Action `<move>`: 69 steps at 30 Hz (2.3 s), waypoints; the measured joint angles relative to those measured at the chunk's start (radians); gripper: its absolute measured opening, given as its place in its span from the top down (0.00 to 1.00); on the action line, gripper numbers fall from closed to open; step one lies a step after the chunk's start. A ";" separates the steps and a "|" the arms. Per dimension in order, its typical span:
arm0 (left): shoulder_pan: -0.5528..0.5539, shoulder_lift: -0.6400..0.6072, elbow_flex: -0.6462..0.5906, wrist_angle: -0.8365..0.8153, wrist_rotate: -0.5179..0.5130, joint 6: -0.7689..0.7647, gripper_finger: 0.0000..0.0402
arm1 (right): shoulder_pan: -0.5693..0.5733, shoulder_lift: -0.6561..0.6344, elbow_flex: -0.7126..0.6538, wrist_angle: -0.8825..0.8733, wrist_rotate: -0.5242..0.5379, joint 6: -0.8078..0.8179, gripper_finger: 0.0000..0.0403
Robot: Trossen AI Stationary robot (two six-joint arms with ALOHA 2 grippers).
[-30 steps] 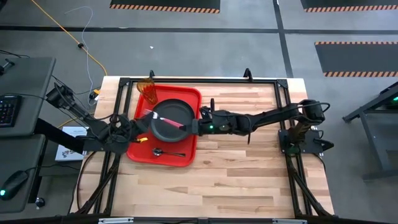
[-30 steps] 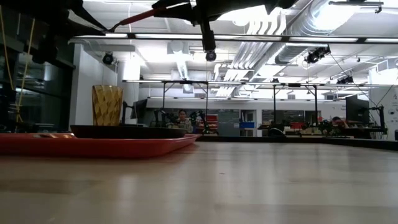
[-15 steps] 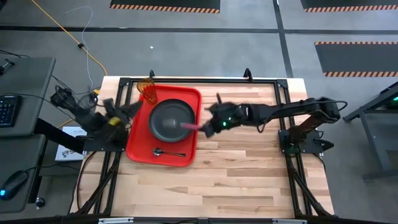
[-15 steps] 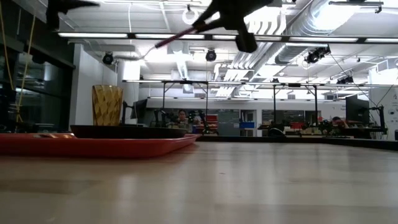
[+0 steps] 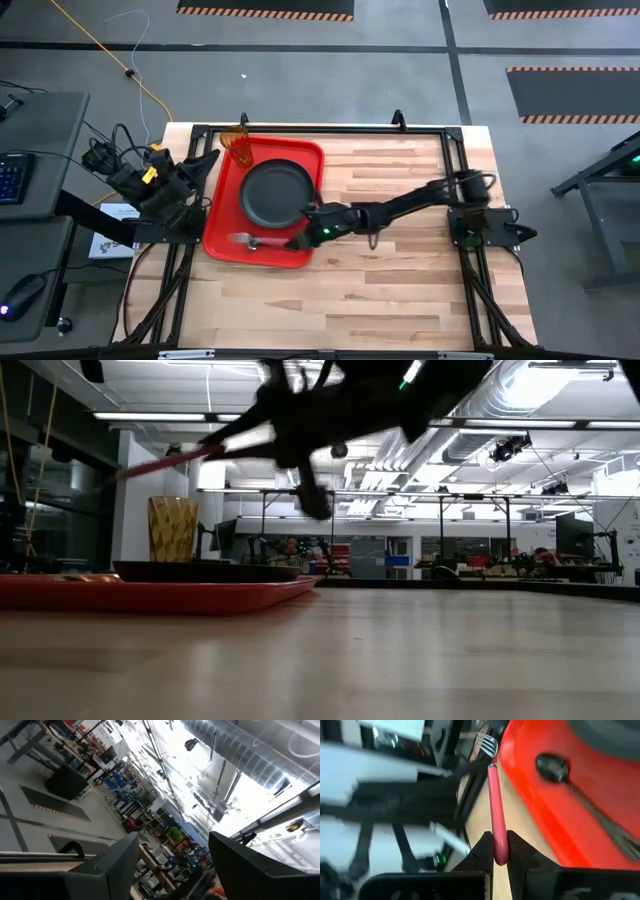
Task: Pick and place plate/cup/fork/spoon on tray
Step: Put the pink fork on the red tray to the right of the black spoon
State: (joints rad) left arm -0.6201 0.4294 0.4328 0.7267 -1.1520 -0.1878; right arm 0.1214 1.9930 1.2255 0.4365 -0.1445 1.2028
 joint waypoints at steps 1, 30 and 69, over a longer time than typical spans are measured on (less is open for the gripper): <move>0.000 0.000 0.000 0.001 0.001 -0.010 0.42 | -0.006 0.032 0.012 0.028 0.004 0.029 0.98; 0.000 0.000 -0.001 0.005 0.024 -0.020 0.42 | -0.035 0.205 0.121 -0.093 0.132 0.286 0.93; 0.000 0.000 -0.001 0.005 0.024 -0.020 0.42 | -0.052 0.208 0.118 -0.217 0.067 0.257 0.64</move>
State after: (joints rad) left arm -0.6205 0.4290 0.4320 0.7315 -1.1282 -0.2073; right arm 0.0696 2.2005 1.3437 0.2196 -0.0775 1.4598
